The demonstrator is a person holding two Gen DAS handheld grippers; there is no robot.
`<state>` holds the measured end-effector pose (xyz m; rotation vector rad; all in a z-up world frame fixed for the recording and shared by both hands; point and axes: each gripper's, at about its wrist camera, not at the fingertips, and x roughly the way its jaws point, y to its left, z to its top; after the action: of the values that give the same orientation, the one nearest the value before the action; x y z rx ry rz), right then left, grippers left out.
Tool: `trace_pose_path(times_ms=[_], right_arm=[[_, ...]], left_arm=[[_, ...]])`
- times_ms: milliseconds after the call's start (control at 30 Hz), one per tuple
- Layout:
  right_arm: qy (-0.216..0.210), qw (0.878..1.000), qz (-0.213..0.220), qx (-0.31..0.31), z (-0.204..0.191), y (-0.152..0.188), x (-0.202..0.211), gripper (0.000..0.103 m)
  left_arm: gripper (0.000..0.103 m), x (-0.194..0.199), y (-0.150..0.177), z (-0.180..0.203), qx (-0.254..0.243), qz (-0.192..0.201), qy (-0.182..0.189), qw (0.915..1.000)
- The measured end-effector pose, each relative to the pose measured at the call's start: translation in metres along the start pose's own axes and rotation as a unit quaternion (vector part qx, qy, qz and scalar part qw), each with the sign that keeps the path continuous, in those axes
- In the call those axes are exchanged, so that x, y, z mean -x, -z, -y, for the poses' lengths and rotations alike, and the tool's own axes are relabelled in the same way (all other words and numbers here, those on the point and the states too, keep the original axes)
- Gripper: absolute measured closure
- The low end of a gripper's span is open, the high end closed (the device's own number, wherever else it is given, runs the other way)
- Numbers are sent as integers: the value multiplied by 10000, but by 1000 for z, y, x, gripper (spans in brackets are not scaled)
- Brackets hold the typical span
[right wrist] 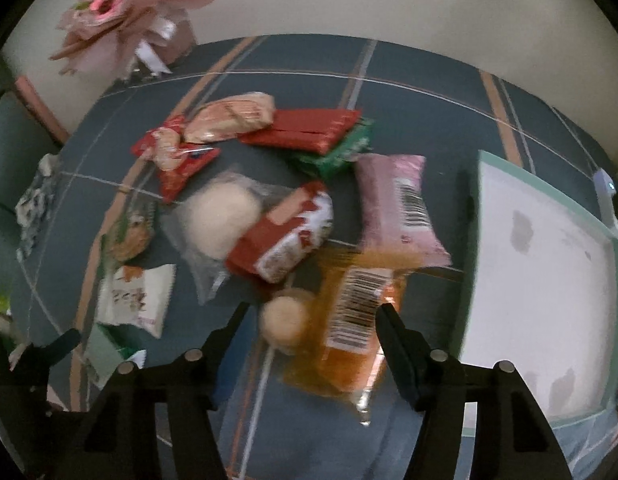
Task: Organize snacks
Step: 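Grasp the orange bread bag with right tool while left tool grasps green-white wafer pack, then carry both packs to the white tray and release them inside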
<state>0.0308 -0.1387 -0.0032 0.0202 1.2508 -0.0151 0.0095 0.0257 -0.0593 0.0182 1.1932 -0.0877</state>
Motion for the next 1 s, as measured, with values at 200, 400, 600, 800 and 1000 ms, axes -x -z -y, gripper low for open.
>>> trace_pose_path(times_ms=[200, 400, 600, 800, 1000], right_arm=[[98, 9990, -280, -341, 20, 2, -12, 37], [61, 9968, -613, -509, 29, 7, -27, 37], [-58, 9957, -692, -605, 32, 10, -35, 55], [-157, 9960, -592, -652, 38, 15, -31, 60], [-251, 9963, -486, -662, 40, 15, -17, 61]], left_arm=[[18, -3, 4, 6, -63, -57, 73, 9999], [32, -5, 6, 7, -26, -79, 96, 9999], [37, -3, 10, 4, -12, -38, 130, 9999], [43, 4, 11, 5, -13, -12, 194, 9998], [44, 19, 10, 4, 10, 77, 142, 9999]])
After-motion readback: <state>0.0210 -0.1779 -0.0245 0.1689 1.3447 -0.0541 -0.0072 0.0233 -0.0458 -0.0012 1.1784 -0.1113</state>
